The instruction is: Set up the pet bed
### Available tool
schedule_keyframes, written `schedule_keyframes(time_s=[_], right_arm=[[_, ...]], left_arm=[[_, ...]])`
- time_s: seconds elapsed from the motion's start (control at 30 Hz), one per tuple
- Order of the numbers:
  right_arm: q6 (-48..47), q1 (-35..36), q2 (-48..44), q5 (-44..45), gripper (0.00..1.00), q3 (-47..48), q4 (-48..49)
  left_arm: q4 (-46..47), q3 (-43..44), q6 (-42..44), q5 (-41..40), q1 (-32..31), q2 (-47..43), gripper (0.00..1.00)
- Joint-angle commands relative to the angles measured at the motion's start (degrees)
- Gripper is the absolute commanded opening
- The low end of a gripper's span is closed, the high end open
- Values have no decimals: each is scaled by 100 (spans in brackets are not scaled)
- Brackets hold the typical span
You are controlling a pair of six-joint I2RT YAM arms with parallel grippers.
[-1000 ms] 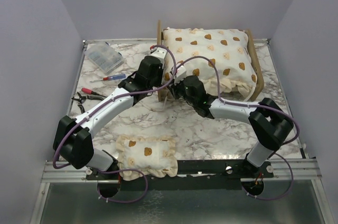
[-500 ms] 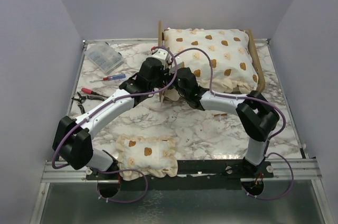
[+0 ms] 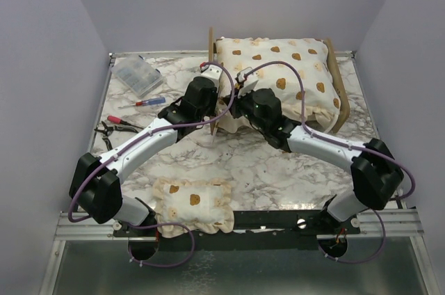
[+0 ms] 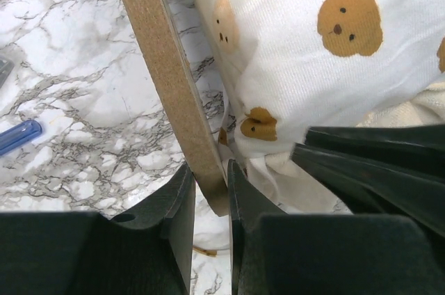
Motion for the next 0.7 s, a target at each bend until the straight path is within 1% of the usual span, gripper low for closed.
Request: schedule_keyframes(time_s=[0.0,0.1,0.2,0.3,0.47,0.67], right_arm=[[-239,2,-356,-546,14,-535,-377],[-108,3,-337,-1005,14,-802,-200],[105,3,-173,-1402,9,-827,23],[256,3,62,-1556,5,-748,182],[372,3,373,-1427,3,-604,363],[354,3,398,-853,2,-300,363]], left_arm=[[178,-26,214,243,-136,-180,0],[179,-31,213,228,-137,-189,0],[175,-35,223,207,-140,-193,0],[177,-35,213,237,-138,-175,0],[177,-26,191,308,-135,-174,0],[180,-26,177,340,-135,-170,0]])
